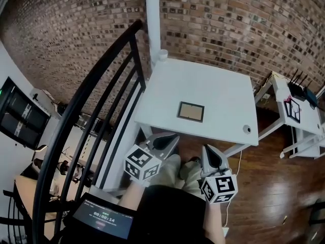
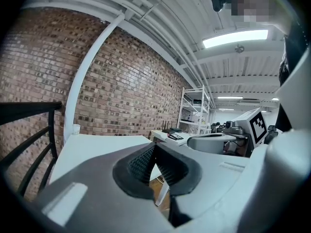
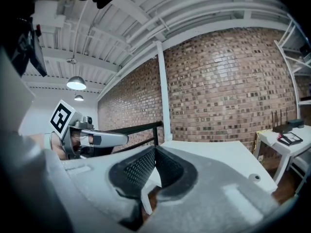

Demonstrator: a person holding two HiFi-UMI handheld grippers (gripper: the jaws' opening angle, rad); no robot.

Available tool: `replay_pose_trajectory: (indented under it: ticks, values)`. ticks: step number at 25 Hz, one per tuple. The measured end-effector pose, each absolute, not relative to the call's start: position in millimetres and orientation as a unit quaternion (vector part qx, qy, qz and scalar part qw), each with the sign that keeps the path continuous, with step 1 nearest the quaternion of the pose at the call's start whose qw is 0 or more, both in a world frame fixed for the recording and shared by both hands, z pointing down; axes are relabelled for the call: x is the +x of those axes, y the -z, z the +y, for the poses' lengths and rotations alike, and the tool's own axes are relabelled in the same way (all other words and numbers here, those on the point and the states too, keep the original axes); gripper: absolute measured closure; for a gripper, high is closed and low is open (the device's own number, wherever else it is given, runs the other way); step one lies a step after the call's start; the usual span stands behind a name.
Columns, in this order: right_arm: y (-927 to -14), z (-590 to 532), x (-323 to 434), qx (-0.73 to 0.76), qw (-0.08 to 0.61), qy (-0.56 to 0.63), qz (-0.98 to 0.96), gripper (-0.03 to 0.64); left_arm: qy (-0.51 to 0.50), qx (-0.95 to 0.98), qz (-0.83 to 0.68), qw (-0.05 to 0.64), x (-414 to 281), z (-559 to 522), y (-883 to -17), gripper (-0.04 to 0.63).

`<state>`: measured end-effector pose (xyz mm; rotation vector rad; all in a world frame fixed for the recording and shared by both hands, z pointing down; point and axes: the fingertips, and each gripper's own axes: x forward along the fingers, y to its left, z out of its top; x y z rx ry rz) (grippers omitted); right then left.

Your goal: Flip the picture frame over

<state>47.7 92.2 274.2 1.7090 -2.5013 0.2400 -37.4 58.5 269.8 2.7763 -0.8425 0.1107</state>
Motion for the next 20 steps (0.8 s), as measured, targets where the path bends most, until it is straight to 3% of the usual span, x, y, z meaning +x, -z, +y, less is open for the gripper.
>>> replay_pose_trajectory:
  ticks: [20]
  values:
    - [-266.5,95.0,53.5,0.552,0.043,-0.086,-0.828,0.624,-0.044,0.954,-0.274,0.109,-15.2,65.3,-264.3,0.580]
